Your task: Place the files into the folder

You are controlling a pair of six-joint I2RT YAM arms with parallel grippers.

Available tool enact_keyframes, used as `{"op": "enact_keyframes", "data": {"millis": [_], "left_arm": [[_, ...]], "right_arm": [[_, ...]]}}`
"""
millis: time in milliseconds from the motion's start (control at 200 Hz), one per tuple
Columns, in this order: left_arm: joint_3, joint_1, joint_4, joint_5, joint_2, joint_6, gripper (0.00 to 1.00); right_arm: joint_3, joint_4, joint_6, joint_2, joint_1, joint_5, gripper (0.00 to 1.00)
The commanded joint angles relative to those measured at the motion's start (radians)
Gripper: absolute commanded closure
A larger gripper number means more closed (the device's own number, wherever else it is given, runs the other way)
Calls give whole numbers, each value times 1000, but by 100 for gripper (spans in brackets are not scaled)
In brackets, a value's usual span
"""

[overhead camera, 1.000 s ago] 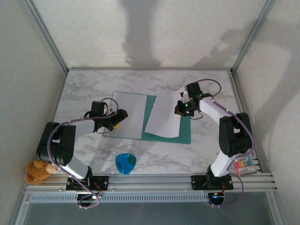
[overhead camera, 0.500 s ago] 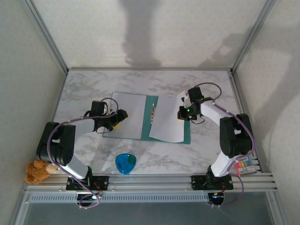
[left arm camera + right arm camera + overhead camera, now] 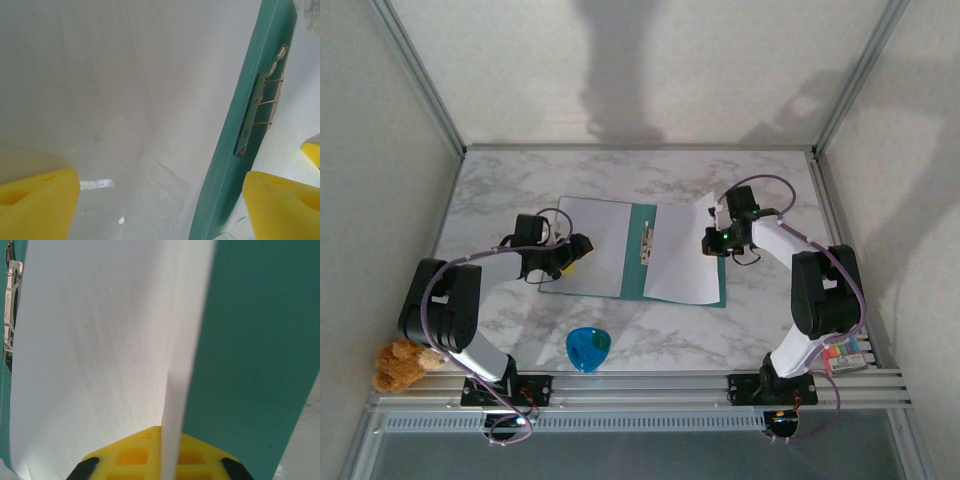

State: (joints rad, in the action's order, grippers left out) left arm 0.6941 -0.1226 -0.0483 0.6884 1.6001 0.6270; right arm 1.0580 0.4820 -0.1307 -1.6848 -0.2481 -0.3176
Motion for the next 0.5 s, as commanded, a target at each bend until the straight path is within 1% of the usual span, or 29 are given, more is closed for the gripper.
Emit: {"op": "enact_keyframes", "data": {"millis": [0,150,255,496], "left_arm": [[6,14,60,-28,28,-22,15],[5,15,60,-29,36,-23,16],[7,15,60,-27,38,-24,16],[6,15,66,-31,27,-26,16]], "right_arm": [[-6,-7,29,27,5,-42,100],[-7,-3,37,27,7,-29,100],[-10,-13,31,24,7,-53,100],[-15,-5,14,44,7,-22,100]]}}
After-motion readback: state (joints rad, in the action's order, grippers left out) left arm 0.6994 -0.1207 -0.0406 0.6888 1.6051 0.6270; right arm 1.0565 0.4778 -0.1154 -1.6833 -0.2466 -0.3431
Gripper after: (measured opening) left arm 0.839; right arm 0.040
